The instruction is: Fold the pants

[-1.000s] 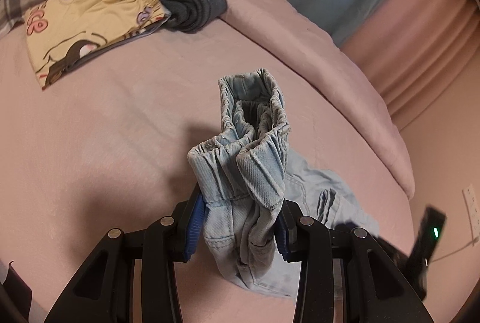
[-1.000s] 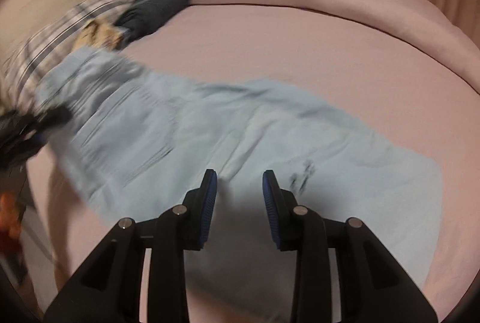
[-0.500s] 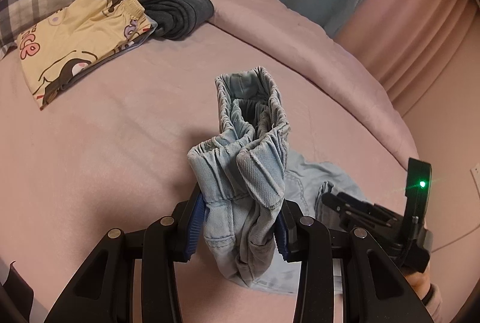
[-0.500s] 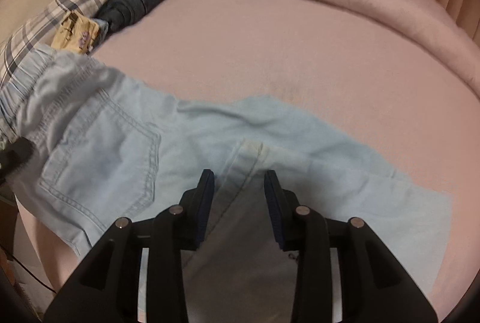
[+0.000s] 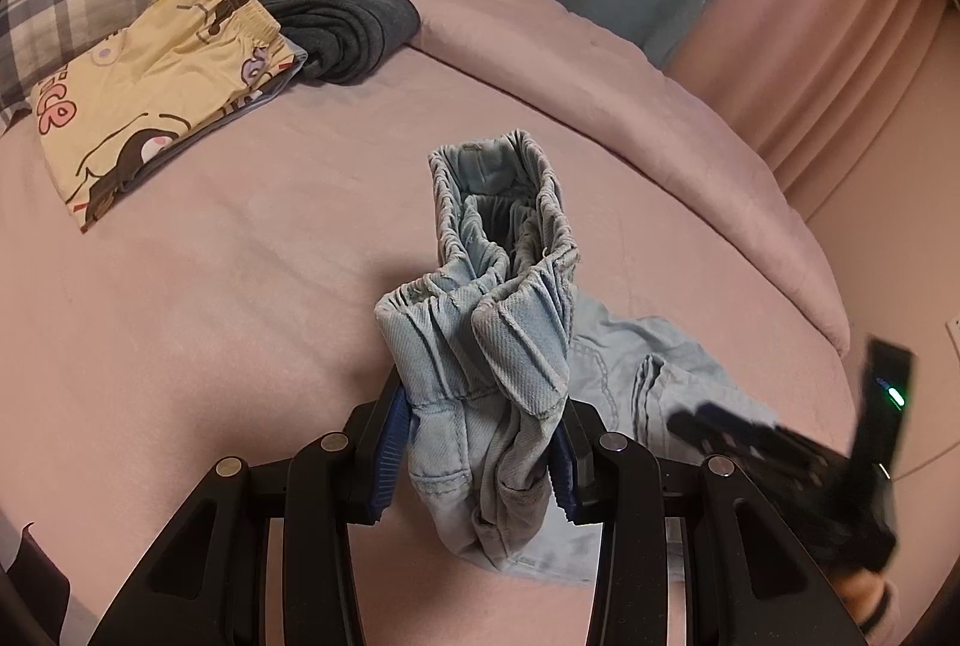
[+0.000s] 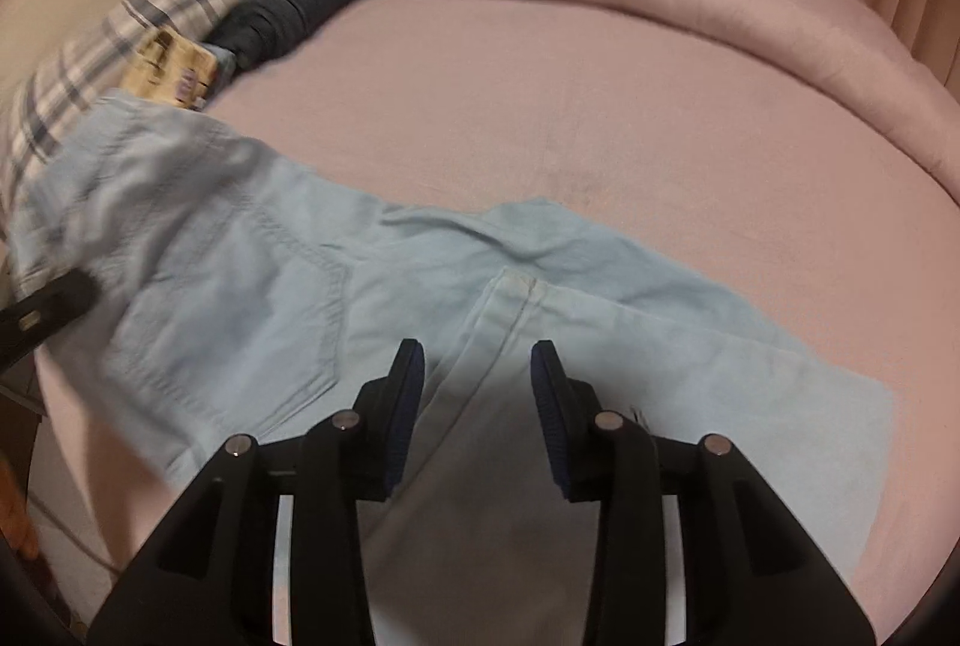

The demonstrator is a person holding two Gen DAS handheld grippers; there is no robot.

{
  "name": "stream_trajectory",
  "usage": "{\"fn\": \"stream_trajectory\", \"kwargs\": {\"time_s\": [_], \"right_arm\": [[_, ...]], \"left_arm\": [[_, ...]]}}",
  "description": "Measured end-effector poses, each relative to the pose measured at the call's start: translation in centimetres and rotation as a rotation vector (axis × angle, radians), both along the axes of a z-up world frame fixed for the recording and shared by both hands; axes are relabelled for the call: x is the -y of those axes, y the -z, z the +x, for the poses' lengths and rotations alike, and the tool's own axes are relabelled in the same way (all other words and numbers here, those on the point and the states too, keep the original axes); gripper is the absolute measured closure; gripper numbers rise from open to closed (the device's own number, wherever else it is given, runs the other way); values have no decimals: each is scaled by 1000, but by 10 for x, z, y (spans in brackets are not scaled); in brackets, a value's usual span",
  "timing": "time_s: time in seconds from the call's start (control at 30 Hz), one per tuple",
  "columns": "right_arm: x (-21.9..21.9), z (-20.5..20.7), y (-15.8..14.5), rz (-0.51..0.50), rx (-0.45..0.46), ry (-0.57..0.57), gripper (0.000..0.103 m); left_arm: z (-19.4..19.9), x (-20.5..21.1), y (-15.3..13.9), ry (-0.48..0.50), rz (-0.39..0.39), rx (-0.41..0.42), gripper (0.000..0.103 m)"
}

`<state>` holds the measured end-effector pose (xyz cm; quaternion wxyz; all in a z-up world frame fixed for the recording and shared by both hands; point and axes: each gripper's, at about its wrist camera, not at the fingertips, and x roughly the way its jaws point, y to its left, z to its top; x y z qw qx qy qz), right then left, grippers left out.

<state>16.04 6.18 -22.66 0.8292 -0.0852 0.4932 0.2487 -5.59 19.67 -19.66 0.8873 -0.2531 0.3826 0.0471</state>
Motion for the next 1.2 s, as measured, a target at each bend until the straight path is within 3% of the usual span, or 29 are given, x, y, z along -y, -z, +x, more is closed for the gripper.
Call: {"fn": "stream_trajectory", "kwargs": {"time_s": [0.1,0.2,0.23,0.37,0.6,0.7,0.8,0.9,0.97,1.07,1.1,1.2], "right_arm": [[3,-26,-6,32,-11,-56,65],[-5,-44,14,-28,-57,-144,67],[-8,-46,25,-47,-77,-161,63],[-11,-44,27,-28,-78,-144,60],[-18,-30,5,42,-57,-127,62],[-29,-19,28,21,-139,-126,60],[-26,-21,19,24,-125,-135,60],[-8,-18,-3,131,-123,-104,62],[11,-10,-16,230,-142,-53,57],[34,3,-25,417,-236,8,53],[41,5,-26,471,-269,21,52],[51,-5,-35,579,-322,34,48]], "left_arm": [[0,4,-1,6,9,3,63],[1,8,-3,15,12,6,63],[1,10,-4,19,17,8,63],[0,13,-7,32,29,8,63],[-3,27,-13,71,48,25,63],[-2,34,-15,91,57,32,63],[-2,45,-19,125,85,44,63],[1,56,-21,170,98,54,63],[3,62,-20,195,95,55,63],[4,73,-20,231,94,61,64],[5,76,-20,246,92,66,69],[12,85,-15,285,97,66,74]]}}
